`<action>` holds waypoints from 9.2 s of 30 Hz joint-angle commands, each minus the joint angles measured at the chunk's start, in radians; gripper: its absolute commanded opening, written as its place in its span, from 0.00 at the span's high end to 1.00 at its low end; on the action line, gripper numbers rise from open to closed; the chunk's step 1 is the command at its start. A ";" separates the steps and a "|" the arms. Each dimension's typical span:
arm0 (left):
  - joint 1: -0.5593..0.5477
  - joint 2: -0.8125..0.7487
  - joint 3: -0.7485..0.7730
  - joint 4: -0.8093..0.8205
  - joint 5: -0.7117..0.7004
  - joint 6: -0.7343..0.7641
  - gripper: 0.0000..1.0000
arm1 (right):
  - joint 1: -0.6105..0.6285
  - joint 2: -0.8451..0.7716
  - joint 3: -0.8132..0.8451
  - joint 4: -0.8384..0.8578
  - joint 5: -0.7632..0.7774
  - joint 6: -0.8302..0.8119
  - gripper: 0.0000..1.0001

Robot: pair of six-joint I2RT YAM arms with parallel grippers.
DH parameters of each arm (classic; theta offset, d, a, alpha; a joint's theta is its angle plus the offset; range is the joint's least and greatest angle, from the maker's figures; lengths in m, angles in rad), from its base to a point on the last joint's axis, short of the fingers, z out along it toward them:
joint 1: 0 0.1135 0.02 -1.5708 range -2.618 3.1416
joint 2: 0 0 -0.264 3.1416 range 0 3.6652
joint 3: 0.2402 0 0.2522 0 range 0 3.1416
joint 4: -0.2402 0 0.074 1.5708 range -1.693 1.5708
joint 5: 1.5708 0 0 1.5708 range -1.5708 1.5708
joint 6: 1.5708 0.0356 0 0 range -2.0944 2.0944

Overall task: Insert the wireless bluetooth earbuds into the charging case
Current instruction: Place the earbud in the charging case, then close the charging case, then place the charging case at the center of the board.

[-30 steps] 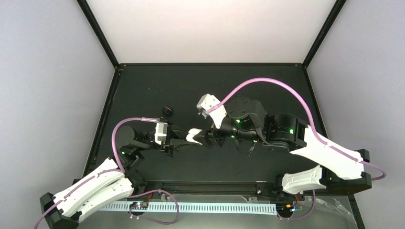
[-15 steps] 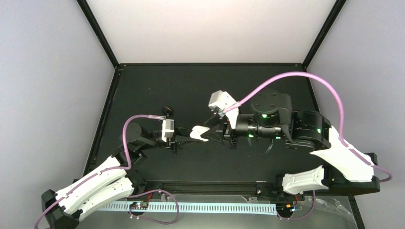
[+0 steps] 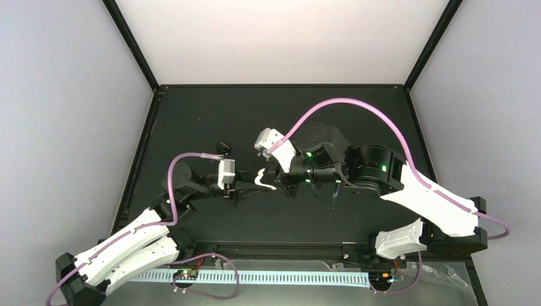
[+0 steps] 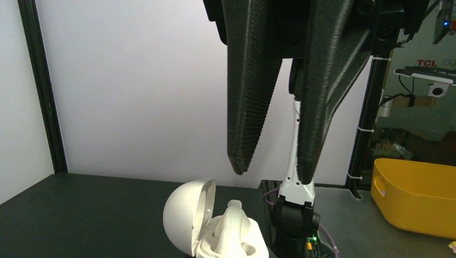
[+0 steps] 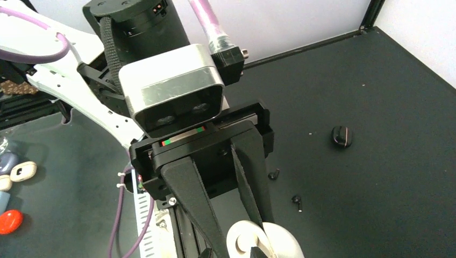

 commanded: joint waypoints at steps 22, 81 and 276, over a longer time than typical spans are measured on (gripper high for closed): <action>-0.006 -0.014 0.055 -0.002 0.015 0.013 0.98 | -0.009 0.024 -0.054 -0.029 0.080 -0.002 0.92; -0.006 0.019 0.036 0.046 0.017 -0.029 0.99 | -0.009 -0.161 -0.207 0.208 0.099 0.013 0.99; 0.124 1.171 0.540 -0.013 -0.210 -0.506 0.99 | -0.358 -0.570 -0.955 0.378 0.471 0.388 0.21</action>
